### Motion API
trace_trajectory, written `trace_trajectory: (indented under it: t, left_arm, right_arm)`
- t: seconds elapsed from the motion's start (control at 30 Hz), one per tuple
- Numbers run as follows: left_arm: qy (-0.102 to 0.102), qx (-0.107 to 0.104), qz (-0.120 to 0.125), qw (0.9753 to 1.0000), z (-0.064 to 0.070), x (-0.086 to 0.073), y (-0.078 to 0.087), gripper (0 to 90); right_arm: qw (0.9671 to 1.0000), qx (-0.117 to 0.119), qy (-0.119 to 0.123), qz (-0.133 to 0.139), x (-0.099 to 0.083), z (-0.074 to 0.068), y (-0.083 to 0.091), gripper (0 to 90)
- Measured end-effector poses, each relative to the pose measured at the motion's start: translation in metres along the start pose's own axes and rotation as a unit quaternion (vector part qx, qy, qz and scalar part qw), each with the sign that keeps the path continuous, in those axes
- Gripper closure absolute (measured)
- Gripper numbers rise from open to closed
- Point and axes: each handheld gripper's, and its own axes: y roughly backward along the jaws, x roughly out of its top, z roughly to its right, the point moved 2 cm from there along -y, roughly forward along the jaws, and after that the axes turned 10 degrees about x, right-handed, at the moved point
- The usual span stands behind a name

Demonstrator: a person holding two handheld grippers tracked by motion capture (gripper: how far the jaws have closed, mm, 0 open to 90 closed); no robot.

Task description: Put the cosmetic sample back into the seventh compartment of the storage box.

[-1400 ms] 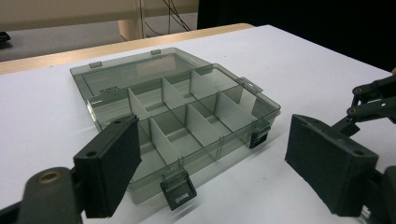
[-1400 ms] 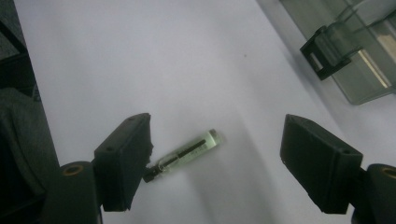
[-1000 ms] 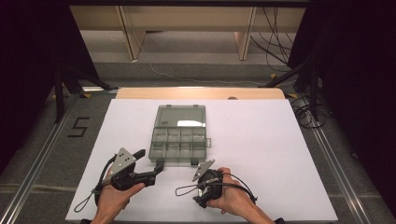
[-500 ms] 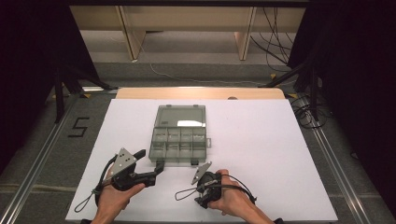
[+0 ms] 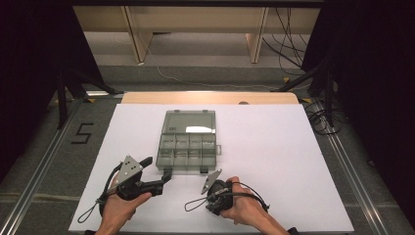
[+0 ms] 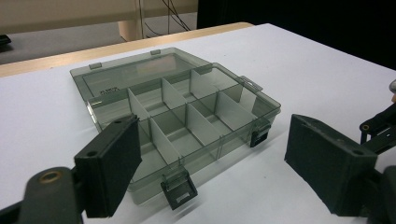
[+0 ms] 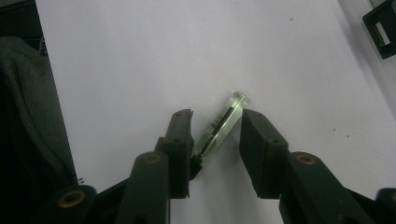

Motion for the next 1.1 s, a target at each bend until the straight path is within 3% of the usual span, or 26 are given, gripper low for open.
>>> trace_trajectory:
  t: [0.17, 0.37, 0.6, 0.67, 1.1]
  left_arm:
    - [0.000, 0.000, 0.000, 1.0000, 0.000, 0.000, 0.000, 17.4]
    - [-0.001, -0.001, 0.000, 1.0000, 0.000, 0.000, 0.000, 17.5]
    - [-0.002, 0.000, -0.001, 1.0000, 0.000, 0.000, 0.000, 17.6]
    - [-0.002, 0.000, 0.000, 1.0000, 0.000, 0.000, 0.000, 17.6]
    - [-0.003, 0.000, 0.000, 1.0000, 0.000, -0.001, -0.001, 17.6]
  right_arm:
    - [0.9999, 0.004, 0.009, -0.001, 0.000, 0.001, 0.000, 73.0]
    - [1.0000, 0.008, 0.004, -0.003, 0.001, 0.003, 0.001, 80.9]
    - [0.9998, 0.000, 0.016, -0.011, 0.003, 0.002, 0.000, 81.3]
    - [0.9999, 0.009, 0.013, -0.001, 0.004, 0.002, 0.002, 81.3]
    - [0.9985, -0.023, 0.021, 0.045, 0.010, 0.016, 0.031, 81.2]
